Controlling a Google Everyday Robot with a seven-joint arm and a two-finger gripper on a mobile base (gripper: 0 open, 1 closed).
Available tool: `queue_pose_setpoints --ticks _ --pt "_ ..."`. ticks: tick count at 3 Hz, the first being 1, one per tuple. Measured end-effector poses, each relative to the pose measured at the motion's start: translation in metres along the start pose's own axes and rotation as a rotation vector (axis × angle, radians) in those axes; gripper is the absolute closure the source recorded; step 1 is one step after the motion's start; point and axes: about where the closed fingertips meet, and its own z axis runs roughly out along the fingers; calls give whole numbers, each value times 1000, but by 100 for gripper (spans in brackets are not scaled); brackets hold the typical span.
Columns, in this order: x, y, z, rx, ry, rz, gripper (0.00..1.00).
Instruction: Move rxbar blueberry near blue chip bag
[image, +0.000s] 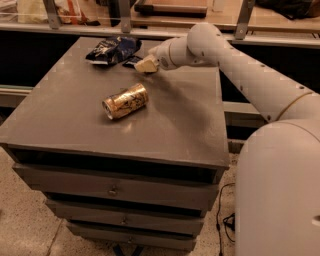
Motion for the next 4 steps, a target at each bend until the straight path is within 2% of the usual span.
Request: queue_pose_setpoints --ticks 1,4 --pt "5 -1 -14 15 4 15 0" --pt "17 -52 -108 156 -24 54 0"
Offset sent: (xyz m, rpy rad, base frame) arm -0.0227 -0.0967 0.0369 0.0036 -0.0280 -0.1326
